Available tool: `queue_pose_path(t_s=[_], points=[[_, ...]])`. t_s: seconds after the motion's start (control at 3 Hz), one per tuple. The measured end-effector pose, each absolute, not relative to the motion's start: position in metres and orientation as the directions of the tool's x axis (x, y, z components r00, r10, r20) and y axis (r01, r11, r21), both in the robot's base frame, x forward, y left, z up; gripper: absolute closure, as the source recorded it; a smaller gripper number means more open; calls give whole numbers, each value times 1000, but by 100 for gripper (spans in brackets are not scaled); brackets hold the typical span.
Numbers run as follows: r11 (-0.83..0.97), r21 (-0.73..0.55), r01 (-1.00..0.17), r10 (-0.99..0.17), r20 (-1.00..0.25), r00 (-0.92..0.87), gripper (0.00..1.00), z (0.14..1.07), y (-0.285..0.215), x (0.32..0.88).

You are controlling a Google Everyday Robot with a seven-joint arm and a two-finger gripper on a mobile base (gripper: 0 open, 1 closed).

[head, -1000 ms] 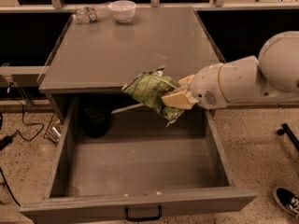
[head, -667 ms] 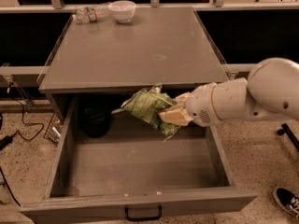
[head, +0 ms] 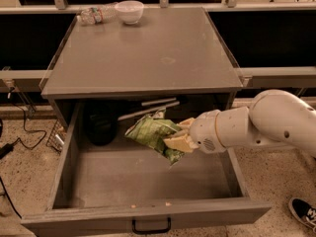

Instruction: Place green jalapeno chip bag into top drawer

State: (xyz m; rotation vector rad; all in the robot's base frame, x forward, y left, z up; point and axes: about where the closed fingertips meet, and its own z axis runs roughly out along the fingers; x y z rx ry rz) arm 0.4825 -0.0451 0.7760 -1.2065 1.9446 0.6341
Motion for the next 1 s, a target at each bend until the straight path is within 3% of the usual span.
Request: queue_pose_path(t_s=[1.0], points=[[424,68,-903,-523,-796,-305,100,716,-36,471]])
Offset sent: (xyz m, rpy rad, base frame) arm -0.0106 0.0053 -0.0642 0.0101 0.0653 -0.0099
